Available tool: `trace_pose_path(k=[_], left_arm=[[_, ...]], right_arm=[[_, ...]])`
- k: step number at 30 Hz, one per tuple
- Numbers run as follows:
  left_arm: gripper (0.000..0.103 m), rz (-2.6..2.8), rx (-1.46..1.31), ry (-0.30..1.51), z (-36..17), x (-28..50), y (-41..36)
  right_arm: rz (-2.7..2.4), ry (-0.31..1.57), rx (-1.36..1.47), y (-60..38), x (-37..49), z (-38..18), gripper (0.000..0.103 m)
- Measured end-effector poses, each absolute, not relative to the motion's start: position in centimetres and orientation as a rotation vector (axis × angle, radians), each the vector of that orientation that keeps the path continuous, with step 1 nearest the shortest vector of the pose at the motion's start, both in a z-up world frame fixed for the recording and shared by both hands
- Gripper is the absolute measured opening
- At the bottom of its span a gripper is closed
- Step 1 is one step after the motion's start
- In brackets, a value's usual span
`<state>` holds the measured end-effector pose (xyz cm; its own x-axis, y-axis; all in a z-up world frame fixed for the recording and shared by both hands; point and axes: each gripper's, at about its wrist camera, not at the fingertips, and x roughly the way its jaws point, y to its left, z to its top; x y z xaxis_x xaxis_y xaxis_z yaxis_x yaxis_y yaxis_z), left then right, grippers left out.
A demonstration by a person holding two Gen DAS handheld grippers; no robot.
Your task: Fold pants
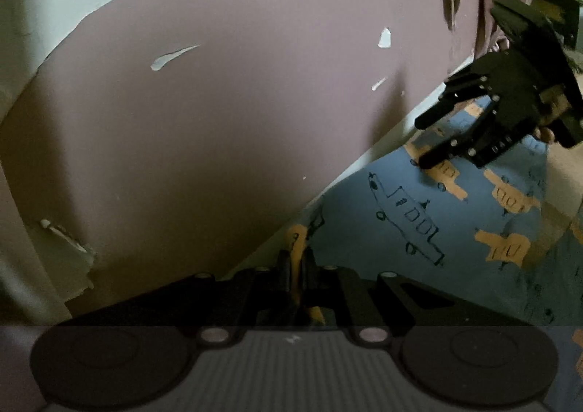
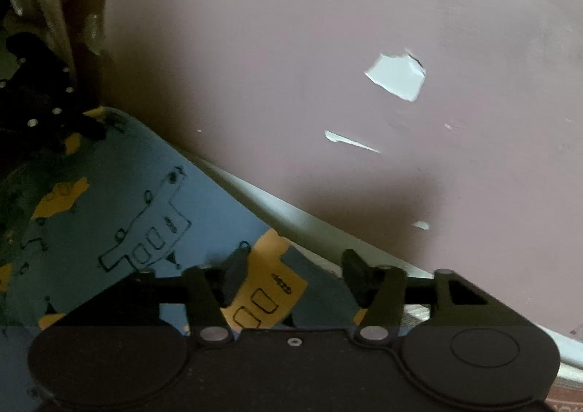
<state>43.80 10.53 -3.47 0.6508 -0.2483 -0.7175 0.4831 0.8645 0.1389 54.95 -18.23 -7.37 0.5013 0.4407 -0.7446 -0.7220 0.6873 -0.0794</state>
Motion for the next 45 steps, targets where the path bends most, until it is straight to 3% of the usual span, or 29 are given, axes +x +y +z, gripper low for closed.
trace_pose_path(k=[6, 8, 10, 11, 15, 17, 18, 20, 21, 26, 31, 33, 35, 36, 39, 41, 42, 43, 45], left_arm=[[0.014, -0.447, 0.338, 0.793, -4.0, 44.9, 11.4], [0.029, -0.45, 0.326, 0.796, -4.0, 45.0, 12.1], [0.046, -0.437, 0.301, 0.792, -4.0, 45.2, 12.7], [0.05, -0.431, 0.286, 0.793, -4.0, 45.5, 12.9], [0.05, -0.417, 0.25, 0.807, -3.9, 46.3, 13.1], [0.047, -0.402, 0.238, 0.821, -4.1, 46.9, 13.1], [0.043, -0.395, 0.23, 0.833, -4.2, 47.2, 13.1], [0.019, -0.392, 0.211, 0.852, -4.4, 47.5, 13.0], [0.016, -0.399, 0.202, 0.853, -4.4, 47.4, 13.0], [0.006, -0.432, 0.194, 0.872, -4.7, 47.4, 12.1], [0.007, -0.38, 0.255, 0.836, -4.9, 47.1, 11.1], [0.017, -0.374, 0.263, 0.826, -5.0, 47.2, 11.0], [0.054, -0.373, 0.247, 0.84, -5.1, 47.5, 11.2], [0.057, -0.368, 0.24, 0.84, -5.2, 47.6, 11.3], [0.048, -0.376, 0.227, 0.867, -5.5, 48.2, 11.4], [0.02, -0.388, 0.212, 0.896, -5.7, 48.7, 11.2], [0.016, -0.4, 0.209, 0.908, -5.8, 48.7, 11.1], [0.012, -0.407, 0.212, 0.909, -5.8, 48.7, 11.0], [0.005, -0.414, 0.236, 0.896, -5.6, 48.3, 10.6]], right_arm=[[0.711, 0.791, -0.356, -18.0, 55.7, -8.1, 0.059], [0.729, 0.784, -0.377, -17.6, 55.2, -8.1, 0.045], [0.737, 0.774, -0.396, -17.5, 54.8, -7.9, 0.039], [0.739, 0.768, -0.4, -17.4, 54.7, -7.9, 0.036], [0.739, 0.755, -0.39, -17.2, 54.4, -8.1, 0.029], [0.726, 0.752, -0.382, -17.3, 54.5, -8.2, 0.02], [0.719, 0.75, -0.38, -17.8, 54.3, -8.2, 0.018], [0.711, 0.747, -0.377, -18.3, 54.1, -8.1, 0.016], [0.706, 0.744, -0.381, -18.2, 53.9, -8.2, 0.016], [0.689, 0.728, -0.406, -17.7, 53.3, -8.1, 0.006], [0.688, 0.714, -0.39, -18.0, 53.1, -7.8, 0.002], [0.69, 0.711, -0.375, -18.2, 53.2, -7.5, 0.006], [0.704, 0.72, -0.359, -18.3, 53.4, -7.3, 0.023], [0.709, 0.722, -0.356, -18.2, 53.6, -7.2, 0.024], [0.712, 0.739, -0.341, -18.1, 54.2, -7.4, 0.033], [0.722, 0.777, -0.305, -18.2, 54.7, -7.7, 0.038], [0.725, 0.781, -0.281, -18.2, 54.9, -7.8, 0.04], [0.726, 0.781, -0.275, -18.2, 54.9, -7.9, 0.04], [0.725, 0.769, -0.304, -17.9, 54.6, -7.9, 0.029]])
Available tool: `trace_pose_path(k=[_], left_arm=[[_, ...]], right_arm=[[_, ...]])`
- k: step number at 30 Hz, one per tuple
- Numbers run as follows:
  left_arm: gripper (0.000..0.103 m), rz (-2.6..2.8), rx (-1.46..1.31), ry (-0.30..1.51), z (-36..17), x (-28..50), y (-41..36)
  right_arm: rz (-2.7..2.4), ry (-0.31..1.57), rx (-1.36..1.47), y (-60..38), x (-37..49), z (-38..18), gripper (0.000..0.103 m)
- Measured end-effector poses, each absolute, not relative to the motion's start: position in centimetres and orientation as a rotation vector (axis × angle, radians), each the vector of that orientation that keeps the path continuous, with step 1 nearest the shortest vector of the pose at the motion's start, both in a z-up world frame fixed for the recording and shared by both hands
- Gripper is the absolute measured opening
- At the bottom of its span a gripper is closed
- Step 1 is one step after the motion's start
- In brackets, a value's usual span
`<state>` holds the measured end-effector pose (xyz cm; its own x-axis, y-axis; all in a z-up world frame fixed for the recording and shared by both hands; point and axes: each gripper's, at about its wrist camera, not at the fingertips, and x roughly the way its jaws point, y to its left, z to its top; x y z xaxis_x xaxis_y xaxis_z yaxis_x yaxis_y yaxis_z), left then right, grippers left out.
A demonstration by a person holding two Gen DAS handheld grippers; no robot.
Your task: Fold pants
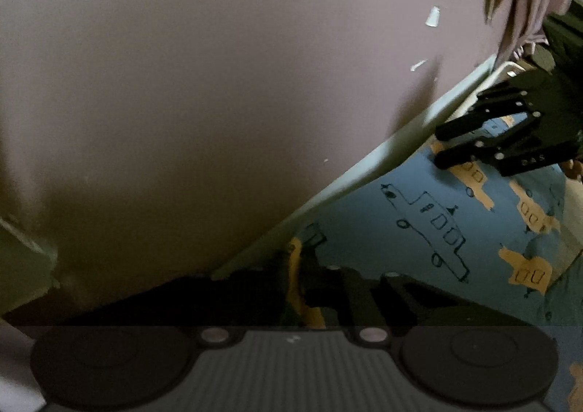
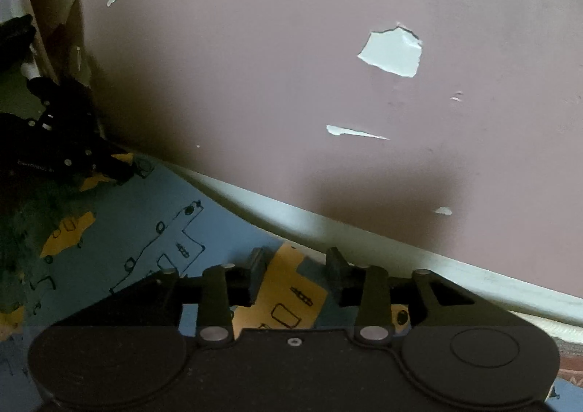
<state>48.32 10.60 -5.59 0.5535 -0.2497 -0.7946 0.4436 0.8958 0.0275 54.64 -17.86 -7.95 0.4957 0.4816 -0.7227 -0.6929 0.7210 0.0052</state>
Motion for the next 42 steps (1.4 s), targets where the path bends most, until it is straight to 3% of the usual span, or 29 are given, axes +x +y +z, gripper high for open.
trace_pose_path(k=[2, 4, 16, 23, 42], left_arm=[[0.004, -0.414, 0.236, 0.885, -5.3, 47.9, 10.7], [0.004, -0.403, 0.227, 0.873, -5.1, 47.5, 10.7], [0.003, -0.33, 0.292, 0.681, -1.1, 43.4, 10.4], [0.003, -0.29, 0.328, 0.661, -0.2, 42.6, 10.1], [0.004, -0.477, 0.653, 0.42, 1.8, 25.7, 8.2]], right_arm=[[0.727, 0.756, -0.337, -17.6, 54.4, -7.9, 0.011], [0.728, 0.759, -0.342, -17.4, 54.2, -7.7, 0.0], [0.644, 0.53, -0.342, -18.6, 49.9, -4.5, 0.0], [0.616, 0.479, -0.378, -17.9, 49.8, -3.9, 0.0], [0.675, 0.298, -0.343, -22.6, 35.0, -0.3, 0.0]])
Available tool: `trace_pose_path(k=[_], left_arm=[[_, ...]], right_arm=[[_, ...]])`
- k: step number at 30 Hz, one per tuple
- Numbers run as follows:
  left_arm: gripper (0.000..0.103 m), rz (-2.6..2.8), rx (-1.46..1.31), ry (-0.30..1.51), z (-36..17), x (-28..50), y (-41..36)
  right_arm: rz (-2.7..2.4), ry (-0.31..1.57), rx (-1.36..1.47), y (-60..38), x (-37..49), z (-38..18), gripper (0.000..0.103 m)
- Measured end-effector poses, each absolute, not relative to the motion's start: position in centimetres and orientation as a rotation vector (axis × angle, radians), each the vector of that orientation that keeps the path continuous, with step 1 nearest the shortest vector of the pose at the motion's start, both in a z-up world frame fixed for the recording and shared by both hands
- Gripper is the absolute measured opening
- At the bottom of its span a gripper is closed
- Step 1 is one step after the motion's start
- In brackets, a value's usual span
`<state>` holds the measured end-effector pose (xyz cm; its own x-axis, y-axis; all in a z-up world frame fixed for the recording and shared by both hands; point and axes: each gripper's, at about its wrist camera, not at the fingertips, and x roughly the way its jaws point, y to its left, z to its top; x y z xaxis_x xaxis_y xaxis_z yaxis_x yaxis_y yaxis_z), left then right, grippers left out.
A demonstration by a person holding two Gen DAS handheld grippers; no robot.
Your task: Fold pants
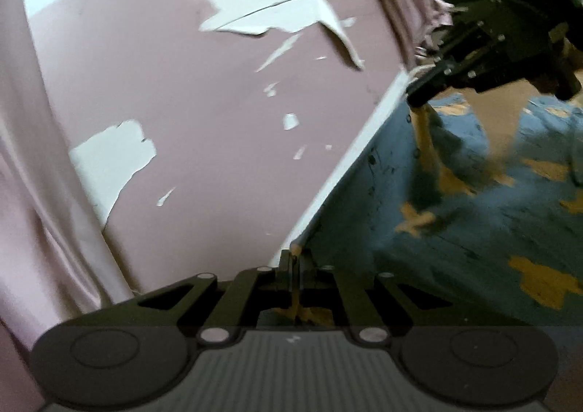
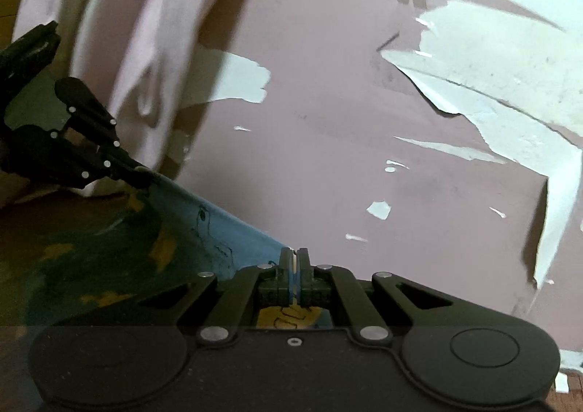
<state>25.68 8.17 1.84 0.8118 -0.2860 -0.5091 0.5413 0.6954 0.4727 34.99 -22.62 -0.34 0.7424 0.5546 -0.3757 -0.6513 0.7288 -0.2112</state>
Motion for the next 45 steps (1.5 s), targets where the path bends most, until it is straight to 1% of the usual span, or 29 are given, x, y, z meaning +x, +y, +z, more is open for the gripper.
trace_pose_path(k=[7, 10, 17, 22, 31, 38, 45], left_arm=[[0.004, -0.537, 0.753, 0.523, -0.1, 21.2, 6.8], [0.004, -0.548, 0.752, 0.563, -1.0, 19.6, 7.2], [0.004, -0.529, 0.763, 0.642, -5.0, 16.9, 7.4], [0.003, -0.528, 0.781, 0.639, -6.2, 16.4, 7.6], [0.004, -0.556, 0.74, 0.643, -6.0, 16.3, 8.1], [0.004, -0.599, 0.727, 0.679, -5.7, 15.9, 8.7], [0.004, -0.606, 0.723, 0.641, -5.0, 16.0, 9.0]], right_arm=[[0.734, 0.322, -0.426, -22.1, 26.6, -2.3, 0.0], [0.742, 0.345, -0.423, -21.4, 23.7, -3.1, 0.0], [0.733, 0.397, -0.507, -18.6, 17.9, -7.0, 0.0], [0.682, 0.402, -0.51, -17.8, 16.5, -8.2, 0.0], [0.675, 0.383, -0.5, -18.3, 16.0, -7.1, 0.0], [0.722, 0.407, -0.555, -18.5, 14.2, -7.8, 0.0], [0.709, 0.388, -0.521, -19.4, 13.3, -7.0, 0.0]])
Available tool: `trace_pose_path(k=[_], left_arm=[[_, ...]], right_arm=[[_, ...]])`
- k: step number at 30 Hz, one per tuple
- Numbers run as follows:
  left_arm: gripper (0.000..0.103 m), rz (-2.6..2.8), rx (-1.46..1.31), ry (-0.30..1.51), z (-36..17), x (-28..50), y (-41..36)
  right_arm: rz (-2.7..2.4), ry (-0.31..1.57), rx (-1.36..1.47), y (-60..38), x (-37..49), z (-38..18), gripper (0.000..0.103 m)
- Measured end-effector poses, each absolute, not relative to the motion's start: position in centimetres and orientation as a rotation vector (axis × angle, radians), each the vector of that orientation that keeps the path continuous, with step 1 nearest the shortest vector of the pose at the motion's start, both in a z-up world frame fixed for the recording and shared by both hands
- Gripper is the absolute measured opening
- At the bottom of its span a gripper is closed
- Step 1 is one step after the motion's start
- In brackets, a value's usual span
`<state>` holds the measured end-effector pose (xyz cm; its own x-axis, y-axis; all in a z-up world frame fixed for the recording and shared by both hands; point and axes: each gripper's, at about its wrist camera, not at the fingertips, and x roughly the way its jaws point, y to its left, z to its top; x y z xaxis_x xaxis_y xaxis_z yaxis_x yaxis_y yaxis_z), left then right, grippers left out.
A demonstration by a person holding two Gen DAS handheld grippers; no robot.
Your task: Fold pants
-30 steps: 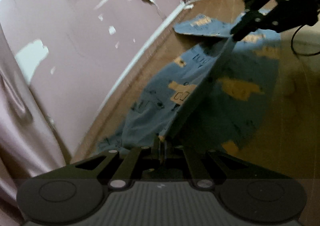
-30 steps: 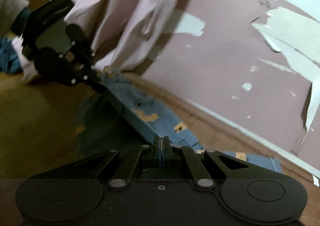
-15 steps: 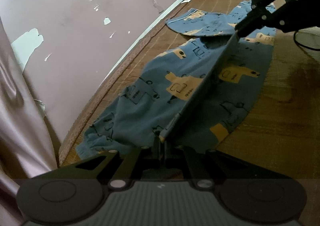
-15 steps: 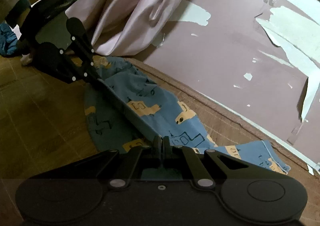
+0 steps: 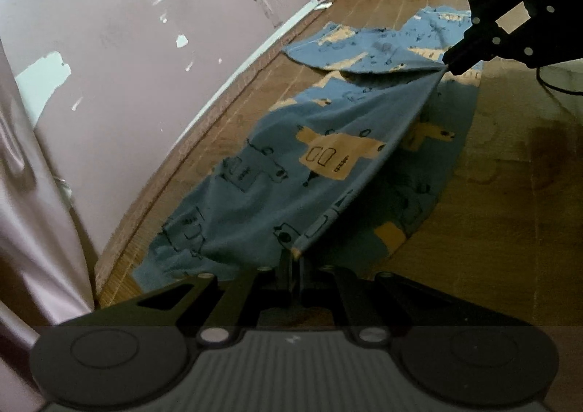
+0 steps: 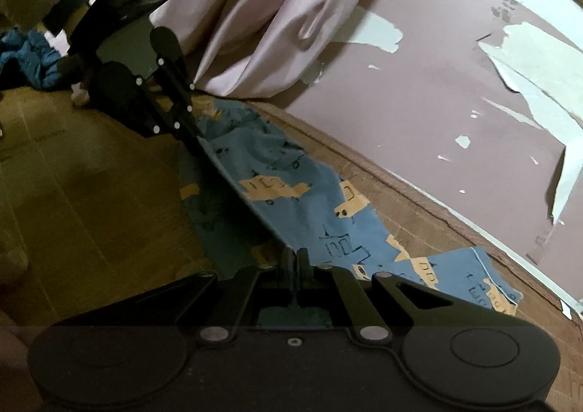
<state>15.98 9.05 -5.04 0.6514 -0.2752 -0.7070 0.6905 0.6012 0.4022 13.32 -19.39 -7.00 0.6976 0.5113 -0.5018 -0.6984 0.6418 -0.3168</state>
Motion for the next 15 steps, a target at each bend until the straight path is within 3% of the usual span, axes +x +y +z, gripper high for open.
trace_pose_path(k=[15], left_arm=[[0.004, -0.702, 0.799, 0.676, -6.4, 16.0, 9.3]], right_arm=[[0.781, 0.512, -0.587, -19.1, 12.6, -10.1, 0.0]])
